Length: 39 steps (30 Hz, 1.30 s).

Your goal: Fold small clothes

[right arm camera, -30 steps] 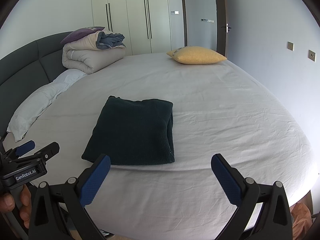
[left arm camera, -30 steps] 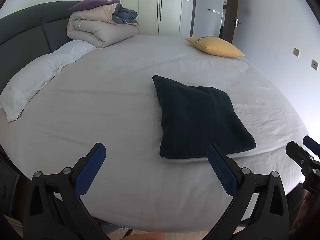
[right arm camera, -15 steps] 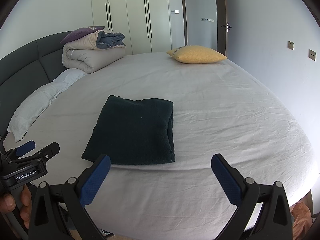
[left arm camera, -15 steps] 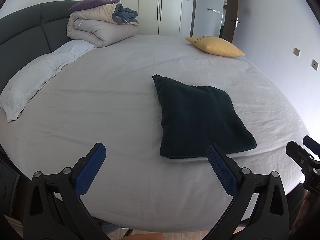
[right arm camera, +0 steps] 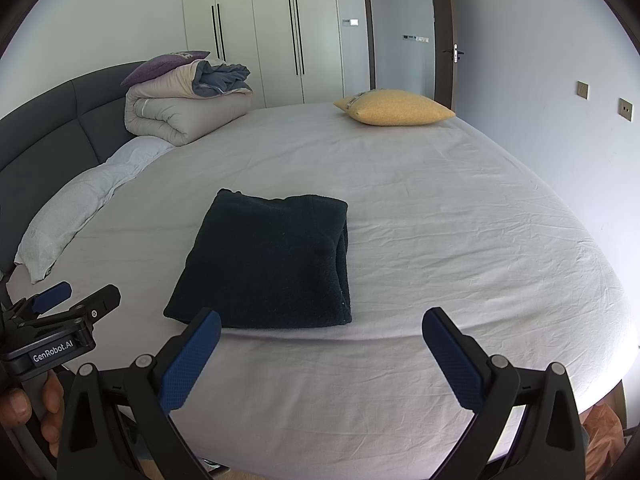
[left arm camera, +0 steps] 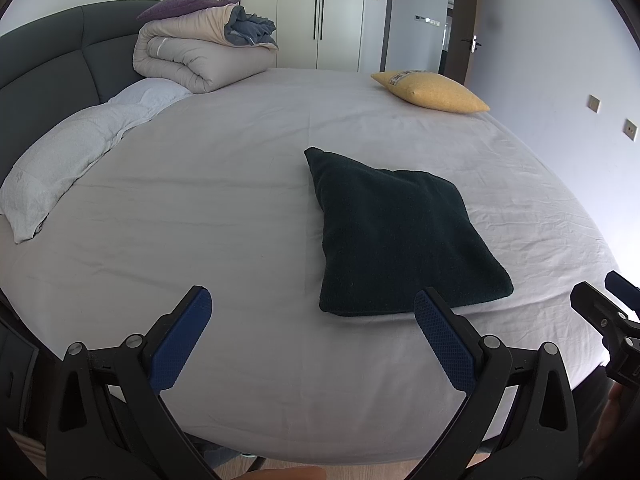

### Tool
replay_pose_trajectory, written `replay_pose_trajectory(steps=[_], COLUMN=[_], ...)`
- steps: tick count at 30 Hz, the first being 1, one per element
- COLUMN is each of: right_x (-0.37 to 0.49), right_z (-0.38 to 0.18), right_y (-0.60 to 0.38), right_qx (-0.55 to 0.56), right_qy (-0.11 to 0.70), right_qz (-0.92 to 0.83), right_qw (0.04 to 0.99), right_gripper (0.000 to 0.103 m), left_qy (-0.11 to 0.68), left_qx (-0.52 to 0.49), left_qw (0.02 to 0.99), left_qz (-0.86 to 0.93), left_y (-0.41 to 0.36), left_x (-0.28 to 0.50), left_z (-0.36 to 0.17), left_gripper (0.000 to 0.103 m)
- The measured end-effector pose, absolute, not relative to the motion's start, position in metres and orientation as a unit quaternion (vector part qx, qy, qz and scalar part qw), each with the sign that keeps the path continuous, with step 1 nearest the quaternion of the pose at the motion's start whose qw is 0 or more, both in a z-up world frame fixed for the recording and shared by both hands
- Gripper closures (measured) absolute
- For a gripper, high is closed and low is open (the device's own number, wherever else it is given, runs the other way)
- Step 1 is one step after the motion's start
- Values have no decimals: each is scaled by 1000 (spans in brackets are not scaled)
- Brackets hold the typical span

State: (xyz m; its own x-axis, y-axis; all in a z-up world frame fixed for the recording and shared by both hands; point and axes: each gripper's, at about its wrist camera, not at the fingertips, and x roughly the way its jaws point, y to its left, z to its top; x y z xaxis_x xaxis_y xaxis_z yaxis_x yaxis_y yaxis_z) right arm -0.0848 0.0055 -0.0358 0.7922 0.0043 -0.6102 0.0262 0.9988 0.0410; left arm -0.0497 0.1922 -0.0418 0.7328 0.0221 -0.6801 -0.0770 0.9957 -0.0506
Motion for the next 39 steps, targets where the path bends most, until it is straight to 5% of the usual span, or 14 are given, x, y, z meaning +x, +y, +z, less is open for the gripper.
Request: replay_pose_trajectory(steps=[39], right_x=[-85], right_z=[-38], right_y=[5], right_qx=[24], right_qy=[325], right_qz=[-3], right_qw=[945], right_gripper=[0], left_qy=[369], left_qx=[-38], left_qw=[928], left_qz=[25], left_y=[196], left_x=[-51], left_z=[-48], left_gripper=[0])
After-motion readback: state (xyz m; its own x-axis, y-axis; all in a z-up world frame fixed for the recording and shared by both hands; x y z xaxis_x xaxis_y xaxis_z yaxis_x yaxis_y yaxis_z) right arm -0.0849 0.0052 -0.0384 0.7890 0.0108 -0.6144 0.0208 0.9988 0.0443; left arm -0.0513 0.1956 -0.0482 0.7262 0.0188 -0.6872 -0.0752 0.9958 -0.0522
